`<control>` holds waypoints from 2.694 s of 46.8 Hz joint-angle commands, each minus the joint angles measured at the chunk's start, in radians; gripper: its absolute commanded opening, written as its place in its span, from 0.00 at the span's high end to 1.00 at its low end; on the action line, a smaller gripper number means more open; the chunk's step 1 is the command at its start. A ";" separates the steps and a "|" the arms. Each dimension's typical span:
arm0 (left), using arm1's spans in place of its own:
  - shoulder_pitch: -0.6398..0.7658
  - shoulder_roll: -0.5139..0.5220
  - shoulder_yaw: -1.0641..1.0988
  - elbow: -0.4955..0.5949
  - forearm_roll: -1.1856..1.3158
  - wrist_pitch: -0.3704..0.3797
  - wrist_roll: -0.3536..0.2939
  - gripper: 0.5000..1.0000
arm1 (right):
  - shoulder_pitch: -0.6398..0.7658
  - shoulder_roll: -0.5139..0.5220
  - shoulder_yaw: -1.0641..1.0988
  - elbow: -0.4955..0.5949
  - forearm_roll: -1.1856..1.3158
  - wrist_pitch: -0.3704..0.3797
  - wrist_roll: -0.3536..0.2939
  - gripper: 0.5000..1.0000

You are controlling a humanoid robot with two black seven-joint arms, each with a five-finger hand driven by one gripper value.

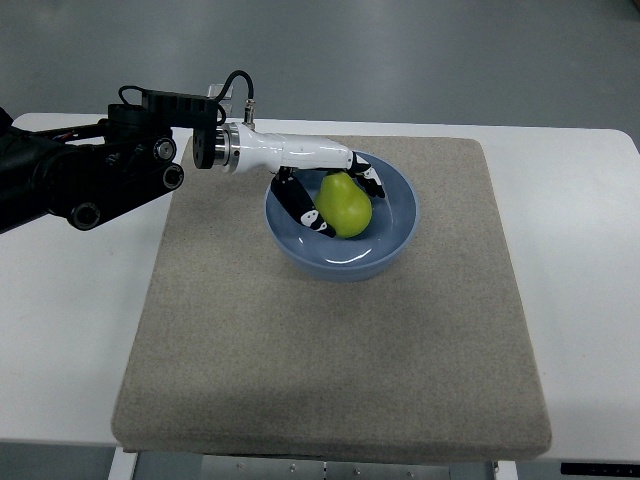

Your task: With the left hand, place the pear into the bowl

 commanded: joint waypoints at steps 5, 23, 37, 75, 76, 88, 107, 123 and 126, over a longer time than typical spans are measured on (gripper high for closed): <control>0.000 0.000 -0.006 0.000 0.000 0.002 0.000 0.25 | 0.000 0.000 0.000 0.000 0.000 0.000 0.000 0.15; 0.000 0.000 -0.017 0.002 -0.003 0.005 0.000 0.25 | 0.000 0.000 0.000 0.000 0.000 0.000 0.000 0.15; 0.000 0.000 -0.037 0.080 -0.031 0.089 0.001 0.25 | 0.000 0.000 0.000 0.000 0.000 0.000 0.000 0.15; 0.031 -0.015 -0.083 0.530 -0.610 0.092 0.004 0.27 | 0.000 0.000 0.000 0.000 0.000 0.000 0.000 0.15; 0.038 -0.015 -0.083 0.539 -0.632 0.092 0.004 0.27 | 0.000 0.000 0.000 0.000 0.000 0.000 0.000 0.15; 0.101 -0.093 -0.083 0.654 -0.884 0.095 0.004 0.27 | 0.000 0.000 0.000 0.000 0.000 0.000 0.000 0.15; 0.153 -0.147 -0.086 0.697 -1.285 0.083 0.036 0.27 | 0.000 0.000 0.000 0.000 0.000 0.000 0.000 0.15; 0.173 -0.193 -0.132 0.698 -1.546 0.078 0.115 0.26 | 0.000 0.000 0.000 -0.002 0.000 0.000 0.000 0.15; 0.175 -0.195 -0.176 0.695 -1.598 0.071 0.133 0.26 | 0.000 0.000 0.000 0.000 0.000 0.000 0.000 0.15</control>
